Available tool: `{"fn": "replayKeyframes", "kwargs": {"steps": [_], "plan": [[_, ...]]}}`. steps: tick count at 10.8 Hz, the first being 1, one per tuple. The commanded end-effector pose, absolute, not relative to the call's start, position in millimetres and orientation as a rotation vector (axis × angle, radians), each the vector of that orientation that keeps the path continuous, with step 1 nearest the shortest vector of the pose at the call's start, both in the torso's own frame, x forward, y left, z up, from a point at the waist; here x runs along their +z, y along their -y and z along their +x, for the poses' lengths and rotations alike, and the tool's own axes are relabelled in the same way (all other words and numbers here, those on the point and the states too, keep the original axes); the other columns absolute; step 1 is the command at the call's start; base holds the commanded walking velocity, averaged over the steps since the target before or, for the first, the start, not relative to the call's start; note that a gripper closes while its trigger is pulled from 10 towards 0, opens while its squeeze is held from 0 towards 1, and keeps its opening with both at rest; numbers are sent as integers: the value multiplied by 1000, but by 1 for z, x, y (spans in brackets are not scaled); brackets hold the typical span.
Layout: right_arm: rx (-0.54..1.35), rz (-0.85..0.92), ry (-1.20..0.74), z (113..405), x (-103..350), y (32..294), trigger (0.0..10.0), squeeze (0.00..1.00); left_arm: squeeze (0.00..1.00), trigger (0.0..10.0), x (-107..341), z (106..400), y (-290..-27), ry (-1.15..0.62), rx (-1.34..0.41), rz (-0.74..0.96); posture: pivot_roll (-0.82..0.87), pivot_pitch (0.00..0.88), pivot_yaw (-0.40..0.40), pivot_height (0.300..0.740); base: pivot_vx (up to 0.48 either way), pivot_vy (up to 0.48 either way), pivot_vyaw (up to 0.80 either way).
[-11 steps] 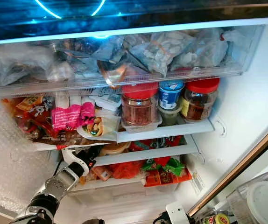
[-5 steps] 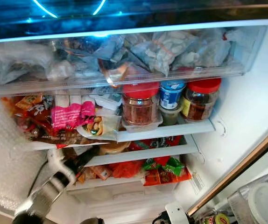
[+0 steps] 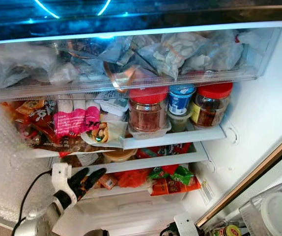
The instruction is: Restocking fridge
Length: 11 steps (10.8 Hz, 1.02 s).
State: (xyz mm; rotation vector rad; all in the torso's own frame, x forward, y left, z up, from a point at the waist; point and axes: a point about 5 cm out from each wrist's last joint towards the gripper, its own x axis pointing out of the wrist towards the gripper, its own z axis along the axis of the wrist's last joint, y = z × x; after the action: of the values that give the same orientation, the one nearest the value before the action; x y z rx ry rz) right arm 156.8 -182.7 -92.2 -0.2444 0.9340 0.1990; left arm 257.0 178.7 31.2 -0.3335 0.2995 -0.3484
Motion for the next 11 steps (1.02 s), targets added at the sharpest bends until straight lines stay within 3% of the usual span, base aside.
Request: {"fn": "replayKeyframes", "kwargs": {"steps": [1,6,11], "plan": [[172,-226,-1084,119,-107,183,10000,0,0,10000,33,256,-179,-281,-316,-267,-82,54,39,651,0,0,0],[131,-193,-1052,123,-106,180,10000,0,0,10000,31,258,-190,-212,-156,63,-40,57,47,651,0,0,0],[114,-184,-1038,123,-105,186,10000,0,0,10000,30,253,-185,-171,-104,69,-60,92,20,651,0,0,0]]}}
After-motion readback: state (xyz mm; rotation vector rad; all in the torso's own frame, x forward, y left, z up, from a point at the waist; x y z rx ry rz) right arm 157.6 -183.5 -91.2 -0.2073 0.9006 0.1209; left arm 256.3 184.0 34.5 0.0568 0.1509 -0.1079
